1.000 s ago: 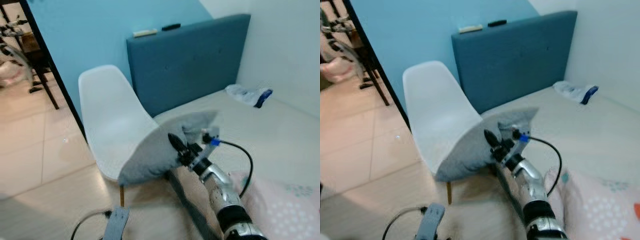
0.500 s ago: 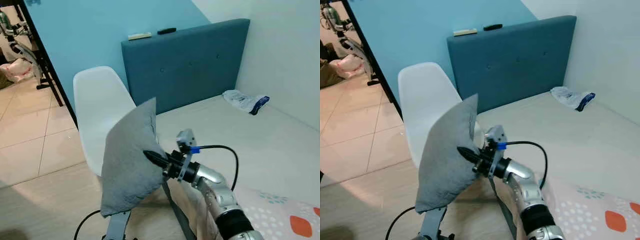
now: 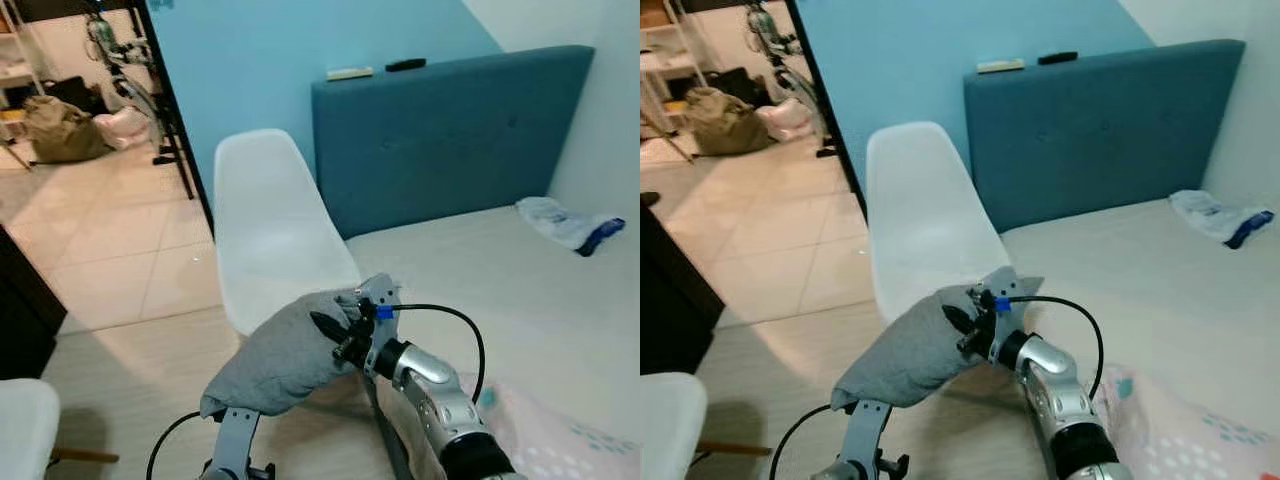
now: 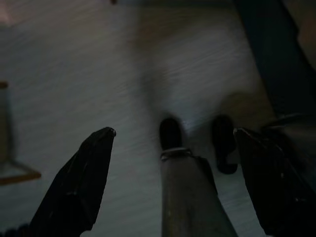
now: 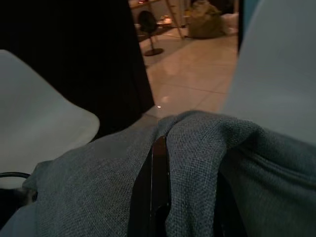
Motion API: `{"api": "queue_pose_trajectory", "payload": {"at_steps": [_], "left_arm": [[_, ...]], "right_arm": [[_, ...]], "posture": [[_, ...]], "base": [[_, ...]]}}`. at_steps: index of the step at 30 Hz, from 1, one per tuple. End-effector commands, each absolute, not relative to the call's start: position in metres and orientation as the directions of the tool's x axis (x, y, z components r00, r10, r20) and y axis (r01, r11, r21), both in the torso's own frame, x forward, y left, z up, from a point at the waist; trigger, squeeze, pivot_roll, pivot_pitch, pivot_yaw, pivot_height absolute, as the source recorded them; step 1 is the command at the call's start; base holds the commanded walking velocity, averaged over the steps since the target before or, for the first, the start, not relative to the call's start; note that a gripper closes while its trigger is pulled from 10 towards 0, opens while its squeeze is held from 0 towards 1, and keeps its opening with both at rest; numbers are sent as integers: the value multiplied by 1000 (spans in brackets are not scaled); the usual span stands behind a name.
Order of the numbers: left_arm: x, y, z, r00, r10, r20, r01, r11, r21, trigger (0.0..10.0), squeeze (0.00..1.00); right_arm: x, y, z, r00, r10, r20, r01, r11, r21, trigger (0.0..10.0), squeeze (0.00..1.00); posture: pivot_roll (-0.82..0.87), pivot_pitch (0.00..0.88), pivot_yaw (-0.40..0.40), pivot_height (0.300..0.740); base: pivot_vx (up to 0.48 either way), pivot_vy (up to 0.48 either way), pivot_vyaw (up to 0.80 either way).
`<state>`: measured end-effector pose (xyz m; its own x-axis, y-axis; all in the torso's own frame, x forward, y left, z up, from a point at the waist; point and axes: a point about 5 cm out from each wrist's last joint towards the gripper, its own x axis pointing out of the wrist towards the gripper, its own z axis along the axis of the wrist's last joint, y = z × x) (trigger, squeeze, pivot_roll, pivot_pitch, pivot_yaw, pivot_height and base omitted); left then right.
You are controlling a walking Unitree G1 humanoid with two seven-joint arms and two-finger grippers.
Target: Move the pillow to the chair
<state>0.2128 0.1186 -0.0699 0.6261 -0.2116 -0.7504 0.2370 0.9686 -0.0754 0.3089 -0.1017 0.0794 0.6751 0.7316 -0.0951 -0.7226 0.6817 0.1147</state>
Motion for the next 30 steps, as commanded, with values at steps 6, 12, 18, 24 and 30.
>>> {"api": "queue_pose_trajectory", "payload": {"at_steps": [6,12,18,24,30], "left_arm": [[224,116,-62,665,-219,-714,240,968,-73,10000,0],[224,113,-62,665,-227,-711,244,967,-81,10000,0],[225,112,-62,668,-230,-708,242,966,-86,10000,0],[224,111,-62,667,-237,-706,246,965,-93,10000,0],[224,109,-62,662,-257,-704,277,957,-88,10000,0]], "right_arm": [[309,-87,87,647,760,-64,-757,650,69,10000,0],[308,-86,87,644,762,-66,-760,647,64,10000,0],[309,-86,87,647,760,-66,-757,650,58,10000,0],[313,-89,89,690,721,-60,-720,693,44,10000,0],[315,-91,90,702,711,-49,-708,703,60,10000,0]], "posture": [[-110,0,45,740],[-112,0,41,740],[-114,0,38,740],[-114,0,35,740],[-114,0,34,740]], "base": [[0,0,794],[0,0,794],[0,0,789],[0,0,708],[0,-400,0]]}}
